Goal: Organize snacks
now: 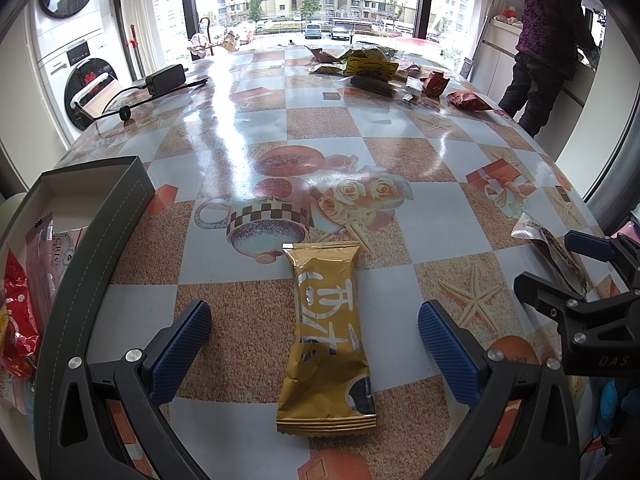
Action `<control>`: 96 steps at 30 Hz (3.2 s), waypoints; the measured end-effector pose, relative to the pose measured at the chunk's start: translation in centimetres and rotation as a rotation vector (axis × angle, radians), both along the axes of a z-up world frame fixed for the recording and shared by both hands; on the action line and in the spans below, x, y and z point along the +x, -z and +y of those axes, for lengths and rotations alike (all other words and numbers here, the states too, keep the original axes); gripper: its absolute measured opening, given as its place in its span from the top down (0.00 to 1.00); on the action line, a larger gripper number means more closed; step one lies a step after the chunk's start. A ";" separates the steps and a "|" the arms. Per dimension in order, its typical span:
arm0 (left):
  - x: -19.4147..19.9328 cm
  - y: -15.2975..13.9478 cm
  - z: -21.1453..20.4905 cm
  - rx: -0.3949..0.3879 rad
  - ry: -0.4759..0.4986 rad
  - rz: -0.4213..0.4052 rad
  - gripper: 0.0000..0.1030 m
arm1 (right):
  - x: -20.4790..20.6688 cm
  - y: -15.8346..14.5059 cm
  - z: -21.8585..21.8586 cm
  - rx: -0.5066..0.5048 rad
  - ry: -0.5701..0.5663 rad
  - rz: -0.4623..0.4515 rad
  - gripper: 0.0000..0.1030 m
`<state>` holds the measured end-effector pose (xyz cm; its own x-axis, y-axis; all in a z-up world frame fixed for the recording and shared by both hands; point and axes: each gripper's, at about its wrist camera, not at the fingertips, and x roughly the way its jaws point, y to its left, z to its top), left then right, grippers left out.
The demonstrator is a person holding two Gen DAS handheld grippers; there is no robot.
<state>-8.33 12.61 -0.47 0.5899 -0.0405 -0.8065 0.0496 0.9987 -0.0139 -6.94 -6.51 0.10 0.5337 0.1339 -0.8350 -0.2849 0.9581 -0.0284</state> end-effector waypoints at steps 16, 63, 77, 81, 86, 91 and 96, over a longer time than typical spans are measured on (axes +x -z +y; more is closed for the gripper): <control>0.0 0.0 0.0 0.002 -0.001 0.000 0.00 | 0.0 0.0 0.0 0.000 0.000 0.000 0.00; -7.4 -9.2 21.4 -0.111 -0.311 0.006 0.76 | 0.0 -8.0 28.3 0.298 -0.459 0.291 0.64; -7.3 -5.7 23.6 -0.005 -0.446 0.059 0.05 | 2.0 -5.8 33.9 0.142 -0.405 0.290 0.06; -7.7 -5.9 23.8 0.019 -0.494 0.050 0.01 | 1.6 -6.1 33.0 0.102 -0.382 0.270 0.06; -8.3 -5.9 23.6 0.007 -0.486 0.062 0.01 | 0.8 -6.5 31.6 0.088 -0.359 0.259 0.06; -8.8 -6.1 23.2 -0.001 -0.462 0.061 0.01 | -0.2 -6.4 30.6 0.066 -0.336 0.249 0.06; -9.4 -6.5 22.9 -0.002 -0.446 0.051 0.01 | -0.9 -6.6 30.3 0.060 -0.318 0.255 0.06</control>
<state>-17.74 35.50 6.00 0.5091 0.2072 -0.8354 -0.3869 0.9221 -0.0071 -7.83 23.78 6.66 0.2345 0.3118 -0.9208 -0.5580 0.8187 0.1351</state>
